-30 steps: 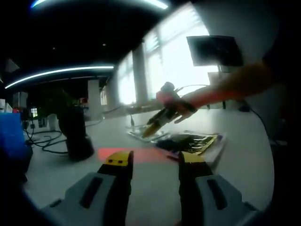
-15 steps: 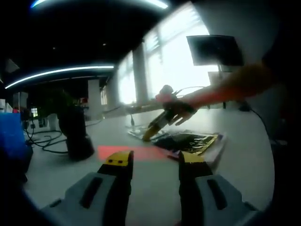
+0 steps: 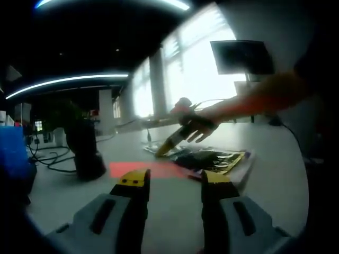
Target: Clip sheet goods on table flip sheet goods clip sheet goods scan sheet goods put sheet goods back to table
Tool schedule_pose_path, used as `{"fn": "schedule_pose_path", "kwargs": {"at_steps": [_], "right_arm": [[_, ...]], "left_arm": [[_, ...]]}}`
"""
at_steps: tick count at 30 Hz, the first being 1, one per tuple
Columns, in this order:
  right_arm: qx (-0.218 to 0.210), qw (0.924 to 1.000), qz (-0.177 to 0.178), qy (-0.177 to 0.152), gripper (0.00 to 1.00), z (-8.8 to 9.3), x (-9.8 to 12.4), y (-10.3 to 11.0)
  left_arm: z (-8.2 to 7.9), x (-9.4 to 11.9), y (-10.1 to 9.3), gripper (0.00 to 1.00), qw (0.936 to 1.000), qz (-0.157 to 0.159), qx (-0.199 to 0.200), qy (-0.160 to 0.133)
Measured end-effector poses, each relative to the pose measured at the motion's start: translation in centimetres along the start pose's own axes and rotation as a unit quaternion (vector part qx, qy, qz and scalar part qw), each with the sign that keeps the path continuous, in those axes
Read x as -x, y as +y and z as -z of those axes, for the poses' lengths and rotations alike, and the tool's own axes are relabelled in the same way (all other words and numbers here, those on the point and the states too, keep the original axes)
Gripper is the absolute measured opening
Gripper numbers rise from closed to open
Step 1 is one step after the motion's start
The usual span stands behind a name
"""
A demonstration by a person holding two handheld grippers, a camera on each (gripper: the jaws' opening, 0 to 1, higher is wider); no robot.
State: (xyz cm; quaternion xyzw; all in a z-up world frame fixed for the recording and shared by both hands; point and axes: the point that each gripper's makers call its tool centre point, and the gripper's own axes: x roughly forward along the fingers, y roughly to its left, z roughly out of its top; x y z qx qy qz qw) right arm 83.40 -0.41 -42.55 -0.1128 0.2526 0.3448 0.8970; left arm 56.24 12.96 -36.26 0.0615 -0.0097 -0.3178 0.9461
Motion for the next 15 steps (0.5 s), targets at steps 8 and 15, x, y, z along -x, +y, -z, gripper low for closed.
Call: {"fn": "schedule_pose_path", "kwargs": {"at_steps": [8, 15], "right_arm": [[-0.015, 0.9997, 0.018, 0.004, 0.87, -0.6, 0.0, -0.1], [-0.039, 0.9988, 0.009, -0.028, 0.85, -2.4, 2.2, 1.0]], "left_arm": [[0.0, 0.0, 0.0, 0.32, 1.0000, 0.000, 0.000, 0.000], [0.0, 0.0, 0.0, 0.32, 1.0000, 0.000, 0.001, 0.000]]}}
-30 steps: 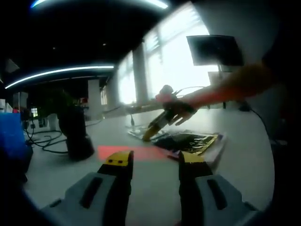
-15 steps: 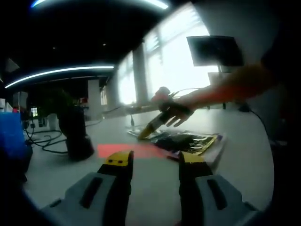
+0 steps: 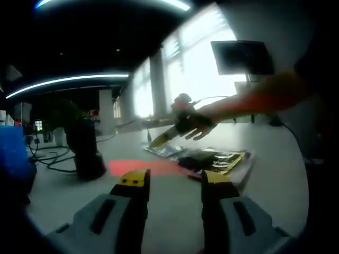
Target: Clip sheet goods on table flip sheet goods clip sheet goods scan sheet goods put sheet goods back to table
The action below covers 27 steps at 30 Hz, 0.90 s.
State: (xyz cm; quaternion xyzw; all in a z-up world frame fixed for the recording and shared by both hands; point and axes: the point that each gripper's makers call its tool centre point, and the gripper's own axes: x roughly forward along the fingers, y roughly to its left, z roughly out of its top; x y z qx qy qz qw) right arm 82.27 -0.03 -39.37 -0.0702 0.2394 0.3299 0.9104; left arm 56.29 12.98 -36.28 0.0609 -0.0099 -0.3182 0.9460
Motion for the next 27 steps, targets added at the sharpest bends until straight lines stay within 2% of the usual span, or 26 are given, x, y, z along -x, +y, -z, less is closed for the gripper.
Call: {"fn": "schedule_pose_path", "kwargs": {"at_steps": [2, 4, 7, 9, 11, 15, 19, 20, 21, 23, 27], "right_arm": [[0.017, 0.9998, -0.005, -0.002, 0.85, -0.6, 1.1, 0.6], [0.027, 0.9996, -0.011, -0.004, 0.85, -1.5, 1.3, 0.0], [0.074, 0.9969, -0.021, 0.012, 0.84, -1.1, 2.3, 0.1], [0.083, 0.9961, -0.025, 0.015, 0.81, -0.5, 2.9, 0.4], [0.091, 0.9955, -0.022, 0.019, 0.75, 0.2, 3.2, 0.2], [0.090, 0.9954, -0.019, 0.028, 0.73, 2.1, 2.9, 0.4], [0.101, 0.9941, -0.020, 0.036, 0.64, 3.5, 2.3, 1.4], [0.097, 0.9942, -0.017, 0.042, 0.65, 4.0, 2.2, 1.3], [0.062, 0.9972, -0.017, 0.039, 0.65, 4.2, 2.1, 1.6], [0.034, 0.9983, -0.025, 0.040, 0.63, 4.6, 2.2, 1.8], [0.032, 0.9991, -0.011, 0.027, 0.63, 4.2, 1.7, 1.0]], "left_arm": [[0.0, 0.0, -0.1, 0.32, 1.0000, 0.001, -0.002, 0.001], [0.0, 0.0, -0.1, 0.32, 1.0000, 0.000, -0.002, 0.000], [-0.1, 0.0, -0.1, 0.32, 1.0000, -0.002, -0.003, -0.001], [-0.1, 0.0, -0.1, 0.32, 1.0000, -0.003, -0.003, -0.001], [-0.1, 0.0, -0.1, 0.32, 1.0000, -0.003, -0.004, 0.000], [-0.1, 0.0, -0.2, 0.32, 1.0000, -0.001, -0.006, 0.001], [0.0, 0.0, -0.2, 0.32, 1.0000, -0.002, -0.005, 0.001], [0.0, 0.0, -0.1, 0.32, 1.0000, -0.002, -0.004, 0.001], [0.0, 0.0, -0.1, 0.32, 1.0000, -0.002, -0.004, 0.001], [0.0, 0.0, -0.1, 0.31, 1.0000, -0.001, -0.003, 0.001], [-0.1, 0.0, -0.1, 0.31, 1.0000, -0.001, -0.001, -0.001]]}}
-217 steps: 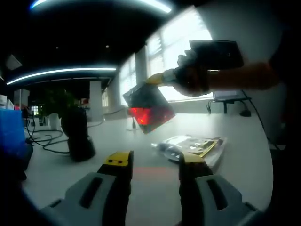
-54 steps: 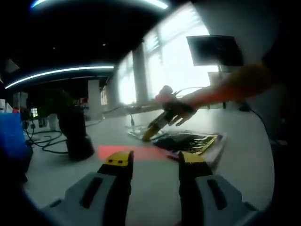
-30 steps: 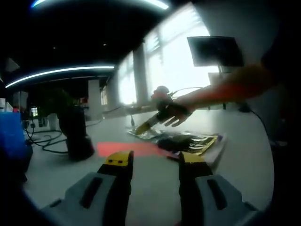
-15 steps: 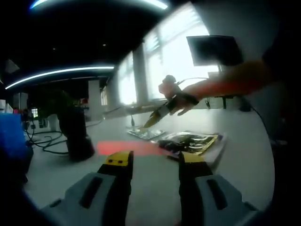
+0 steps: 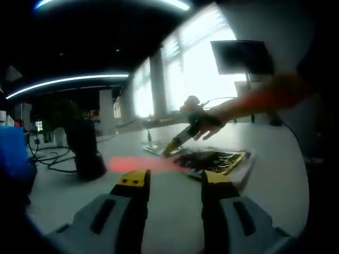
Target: Clip sheet goods on table flip sheet goods clip sheet goods scan sheet goods put sheet goods back to table
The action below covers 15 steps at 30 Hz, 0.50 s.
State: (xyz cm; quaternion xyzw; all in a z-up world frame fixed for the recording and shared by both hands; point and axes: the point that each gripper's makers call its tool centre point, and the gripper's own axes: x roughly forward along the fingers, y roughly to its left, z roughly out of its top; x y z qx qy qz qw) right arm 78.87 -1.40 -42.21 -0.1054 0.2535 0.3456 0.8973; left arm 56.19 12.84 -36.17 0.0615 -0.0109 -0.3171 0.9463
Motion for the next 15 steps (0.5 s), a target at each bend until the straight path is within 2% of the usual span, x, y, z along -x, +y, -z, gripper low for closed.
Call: {"fn": "schedule_pose_path", "kwargs": {"at_steps": [15], "right_arm": [[-0.029, 0.9982, 0.050, -0.014, 0.63, -1.1, -1.8, -2.1]], "left_arm": [[0.1, 0.0, 0.0, 0.31, 1.0000, 0.001, -0.001, 0.001]]}}
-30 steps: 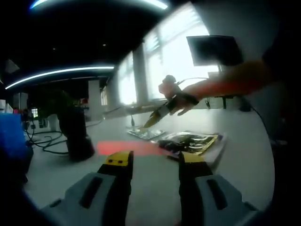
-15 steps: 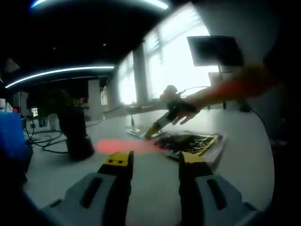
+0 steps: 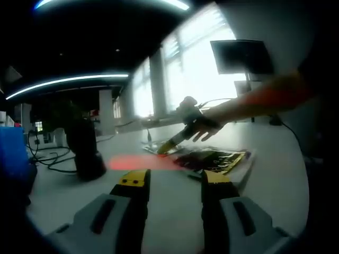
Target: Clip sheet goods on table flip sheet goods clip sheet goods scan sheet goods put sheet goods back to table
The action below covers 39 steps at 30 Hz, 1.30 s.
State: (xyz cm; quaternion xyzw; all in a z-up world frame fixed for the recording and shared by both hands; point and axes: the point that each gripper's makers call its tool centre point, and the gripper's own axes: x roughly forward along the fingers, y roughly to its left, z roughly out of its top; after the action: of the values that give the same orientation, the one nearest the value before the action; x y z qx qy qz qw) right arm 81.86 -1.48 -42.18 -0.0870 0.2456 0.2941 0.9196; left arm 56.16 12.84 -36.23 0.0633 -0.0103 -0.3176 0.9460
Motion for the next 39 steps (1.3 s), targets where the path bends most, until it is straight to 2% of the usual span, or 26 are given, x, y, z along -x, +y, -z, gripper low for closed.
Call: {"fn": "schedule_pose_path", "kwargs": {"at_steps": [6, 8, 9, 13, 16, 20, 22, 24, 27, 31, 32, 33, 39], "right_arm": [[0.001, 1.0000, -0.003, 0.004, 0.62, -0.2, -0.1, -0.6], [0.018, 0.9998, 0.001, -0.011, 0.63, -0.9, 0.2, -1.0], [0.021, 0.9992, 0.005, -0.033, 0.63, -1.9, 0.4, -1.2], [-0.010, 0.9970, 0.001, -0.077, 0.62, -4.2, 2.5, -0.8], [-0.004, 0.9958, -0.005, -0.092, 0.62, -5.3, 4.5, -0.6], [0.032, 0.9939, 0.015, -0.105, 0.60, -5.7, 7.1, 0.1], [0.021, 0.9931, 0.015, -0.114, 0.60, -6.2, 8.3, 0.4], [-0.005, 0.9907, 0.001, -0.136, 0.58, -6.8, 9.7, 1.6], [0.005, 0.9889, -0.007, -0.148, 0.58, -7.5, 11.2, 2.2], [0.018, 0.9785, -0.021, -0.205, 0.60, -9.3, 14.3, 3.6], [0.020, 0.9765, -0.018, -0.214, 0.60, -9.4, 14.8, 3.6], [0.026, 0.9773, -0.018, -0.209, 0.59, -9.0, 15.2, 3.7], [0.005, 0.9716, -0.025, -0.235, 0.57, -7.5, 18.7, 4.0]], "left_arm": [[0.0, 0.0, 0.1, 0.31, 1.0000, -0.001, 0.003, -0.001], [-0.1, 0.0, 0.1, 0.31, 1.0000, -0.001, 0.004, -0.001], [-0.1, 0.0, 0.1, 0.31, 1.0000, -0.001, 0.005, -0.002], [-0.1, 0.1, 0.1, 0.31, 1.0000, -0.002, 0.006, -0.003], [-0.3, 0.1, 0.2, 0.31, 0.9999, -0.003, 0.007, -0.007], [-0.5, 0.2, 0.6, 0.31, 0.9998, -0.008, 0.012, -0.012], [-0.6, 0.3, 0.9, 0.31, 0.9996, -0.011, 0.022, -0.016], [-0.6, 0.3, 1.0, 0.31, 0.9994, -0.014, 0.027, -0.017], [-0.6, 0.3, 1.1, 0.31, 0.9993, -0.016, 0.029, -0.018], [-0.6, 0.3, 1.2, 0.31, 0.9992, -0.018, 0.030, -0.018], [-0.6, 0.3, 1.2, 0.31, 0.9992, -0.018, 0.031, -0.018], [-0.6, 0.3, 1.2, 0.31, 0.9992, -0.018, 0.032, -0.018], [-0.6, 0.4, 1.3, 0.31, 0.9990, -0.021, 0.035, -0.019]]}}
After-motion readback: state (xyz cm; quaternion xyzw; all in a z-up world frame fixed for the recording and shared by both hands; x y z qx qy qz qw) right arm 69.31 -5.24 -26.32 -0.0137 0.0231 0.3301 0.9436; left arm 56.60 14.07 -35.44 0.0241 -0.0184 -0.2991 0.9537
